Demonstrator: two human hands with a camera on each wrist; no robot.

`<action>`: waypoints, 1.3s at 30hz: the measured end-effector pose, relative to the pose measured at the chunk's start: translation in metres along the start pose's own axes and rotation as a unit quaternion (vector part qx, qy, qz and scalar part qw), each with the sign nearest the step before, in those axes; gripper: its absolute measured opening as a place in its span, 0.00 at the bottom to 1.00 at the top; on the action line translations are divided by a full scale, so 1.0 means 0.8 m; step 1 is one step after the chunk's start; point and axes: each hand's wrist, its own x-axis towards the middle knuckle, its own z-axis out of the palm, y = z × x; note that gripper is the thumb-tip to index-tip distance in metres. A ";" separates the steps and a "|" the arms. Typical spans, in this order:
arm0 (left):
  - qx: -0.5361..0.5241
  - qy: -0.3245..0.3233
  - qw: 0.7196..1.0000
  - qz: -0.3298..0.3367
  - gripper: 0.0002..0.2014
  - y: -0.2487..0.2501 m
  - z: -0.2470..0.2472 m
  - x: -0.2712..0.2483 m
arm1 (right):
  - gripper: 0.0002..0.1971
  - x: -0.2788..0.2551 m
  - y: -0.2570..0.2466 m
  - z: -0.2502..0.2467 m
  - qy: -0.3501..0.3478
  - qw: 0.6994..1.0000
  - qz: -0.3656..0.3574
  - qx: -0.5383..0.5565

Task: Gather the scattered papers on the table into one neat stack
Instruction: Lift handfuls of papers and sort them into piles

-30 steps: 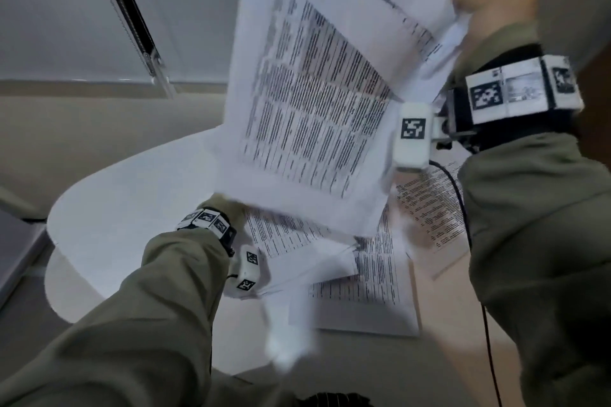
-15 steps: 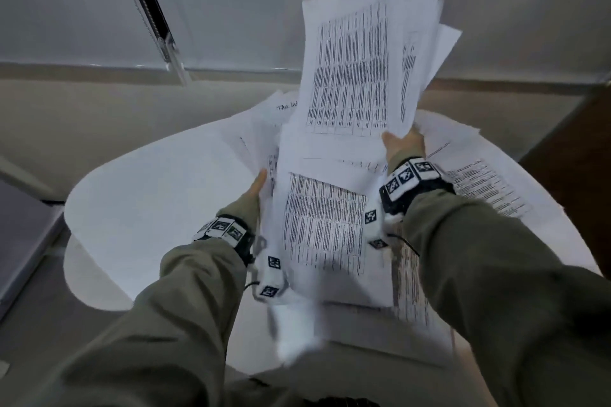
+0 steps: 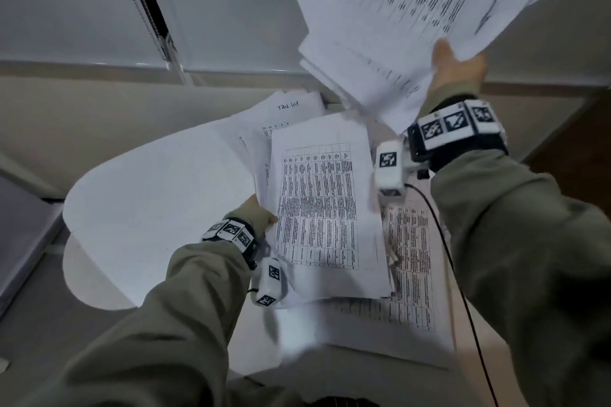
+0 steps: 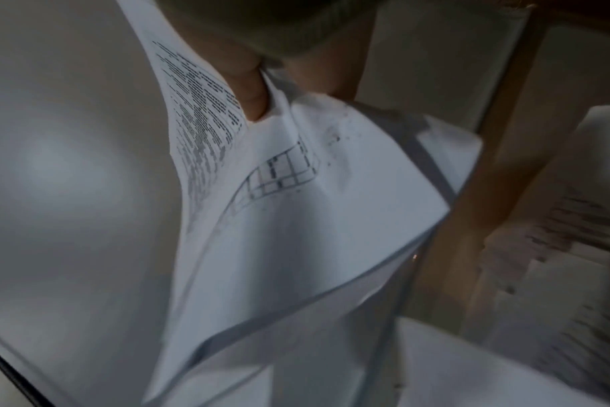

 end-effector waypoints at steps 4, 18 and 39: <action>0.009 -0.012 1.000 0.006 0.26 0.002 0.000 -0.005 | 0.26 -0.013 0.002 -0.020 -0.146 0.989 0.016 -0.024; -0.107 0.039 0.993 -0.027 0.27 -0.013 0.006 0.002 | 0.49 -0.028 0.228 -0.075 -0.330 0.728 0.195 -0.568; -0.158 -0.022 0.987 -0.027 0.36 -0.011 -0.008 0.013 | 0.26 -0.036 0.227 -0.084 -0.301 0.841 0.178 -0.413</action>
